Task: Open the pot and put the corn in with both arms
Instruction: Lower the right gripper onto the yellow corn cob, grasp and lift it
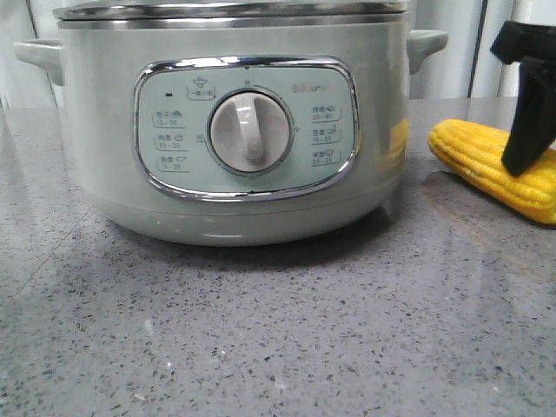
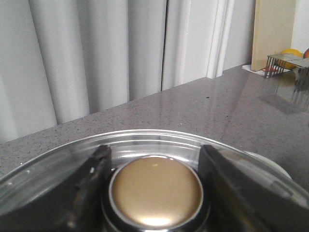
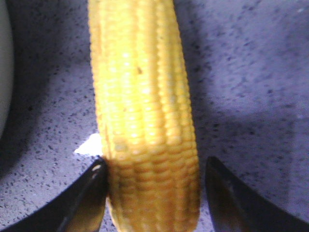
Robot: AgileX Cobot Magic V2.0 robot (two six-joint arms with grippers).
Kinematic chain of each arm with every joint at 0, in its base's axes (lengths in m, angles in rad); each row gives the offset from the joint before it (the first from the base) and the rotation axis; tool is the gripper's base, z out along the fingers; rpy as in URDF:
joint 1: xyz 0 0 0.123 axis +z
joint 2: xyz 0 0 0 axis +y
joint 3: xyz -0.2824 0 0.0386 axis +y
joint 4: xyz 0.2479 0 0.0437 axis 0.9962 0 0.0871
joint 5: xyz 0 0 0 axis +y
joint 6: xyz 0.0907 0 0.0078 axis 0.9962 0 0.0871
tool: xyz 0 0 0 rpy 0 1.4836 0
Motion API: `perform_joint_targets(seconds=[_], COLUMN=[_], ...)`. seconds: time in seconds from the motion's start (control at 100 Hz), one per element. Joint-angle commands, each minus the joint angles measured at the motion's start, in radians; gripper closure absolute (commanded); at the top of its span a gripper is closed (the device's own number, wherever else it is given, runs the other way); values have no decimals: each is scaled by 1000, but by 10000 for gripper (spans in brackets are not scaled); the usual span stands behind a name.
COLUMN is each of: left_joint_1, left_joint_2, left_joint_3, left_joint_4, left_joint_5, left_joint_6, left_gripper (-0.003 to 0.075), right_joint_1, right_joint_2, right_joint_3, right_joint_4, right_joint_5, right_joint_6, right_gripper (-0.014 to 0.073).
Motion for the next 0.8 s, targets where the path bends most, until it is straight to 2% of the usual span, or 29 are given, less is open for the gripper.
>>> perform_joint_targets(seconds=[0.0,0.1,0.27,0.33,0.47,0.66,0.79], left_joint_1=[-1,-1,-1,-1,16,109,202], left_joint_2=[-82,-96,-101,-119,-196,-363,-476], left_joint_3=[-38,-76,-175,-197,-206,-204,-193], left_joint_4=[23,75,90,102,132,134,216], left_joint_5=[-146,-152,-105,-88,-46,154,288], left_joint_6=[-1,-1,-1,-1,11,35,35], left_gripper=[741,741,741,741,741,741,741], right_joint_1=[-2,-2,-2,-2,-2,-2,-2], right_joint_2=[-2,14,20,20,16,-47,-149], right_joint_3=[-29,-31,-31,-31,-31,-31,-31], right_joint_4=[-2,-2,-2,-2,-18,-22,-67], right_joint_5=[-16,-13,-19,-21,-5,61,89], right_joint_6=[-4,-4,-4,-4,-4,-4,8], right_gripper=[226,304,591,667,663,663,663])
